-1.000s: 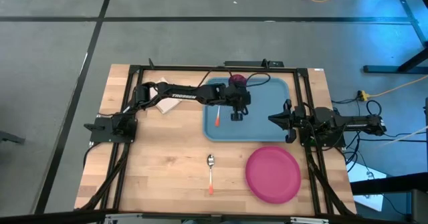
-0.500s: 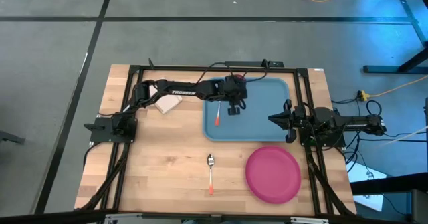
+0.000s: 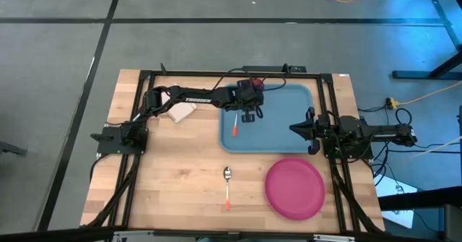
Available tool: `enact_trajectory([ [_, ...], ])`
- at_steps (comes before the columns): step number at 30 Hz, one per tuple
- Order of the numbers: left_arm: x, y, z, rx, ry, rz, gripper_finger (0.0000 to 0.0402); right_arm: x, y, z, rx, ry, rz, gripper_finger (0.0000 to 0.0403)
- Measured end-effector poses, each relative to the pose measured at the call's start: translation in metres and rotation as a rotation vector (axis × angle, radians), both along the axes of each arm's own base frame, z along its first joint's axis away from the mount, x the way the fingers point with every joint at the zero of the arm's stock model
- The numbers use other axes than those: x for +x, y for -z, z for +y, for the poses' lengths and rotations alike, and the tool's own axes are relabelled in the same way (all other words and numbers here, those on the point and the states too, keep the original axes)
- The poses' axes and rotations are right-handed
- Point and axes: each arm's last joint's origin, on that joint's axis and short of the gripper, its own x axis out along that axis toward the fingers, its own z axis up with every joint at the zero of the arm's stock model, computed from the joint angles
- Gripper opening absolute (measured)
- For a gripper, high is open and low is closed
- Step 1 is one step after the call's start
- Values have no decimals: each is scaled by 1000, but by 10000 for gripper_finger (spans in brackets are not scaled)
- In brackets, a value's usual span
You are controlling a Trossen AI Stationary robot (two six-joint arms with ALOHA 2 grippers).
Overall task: Pick and place plate/cup/fork/spoon on tray
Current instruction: Put the red cup on the blue tray to the top right of the orange fork, then put the pink plate on the blue tray to the bottom right of the red cup
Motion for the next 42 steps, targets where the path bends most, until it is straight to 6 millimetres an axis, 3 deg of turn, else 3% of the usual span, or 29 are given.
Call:
enact_trajectory([
  [7,-1,1,-4,-36,-11,3,104,0,0,0,0,0,0,33],
  [10,-1,-8,-21,-95,47,-19,104,0,0,0,0,0,0,33],
  [13,-5,-32,-45,-101,114,-35,104,0,0,0,0,0,0,33],
  [20,-52,-66,-75,-64,143,261,104,0,-4,0,-2,0,-42,33],
  [24,-72,-69,-77,-128,47,375,104,-3,-19,2,-21,-55,-201,33],
  [29,-87,-68,-76,-127,-35,488,104,-12,-57,7,-116,-228,-342,33],
  [35,-112,-72,-78,-104,-170,639,104,-11,-94,6,-89,-200,-164,33],
  [42,-166,-78,-88,-100,-234,503,104,8,-105,6,110,-188,280,33],
])
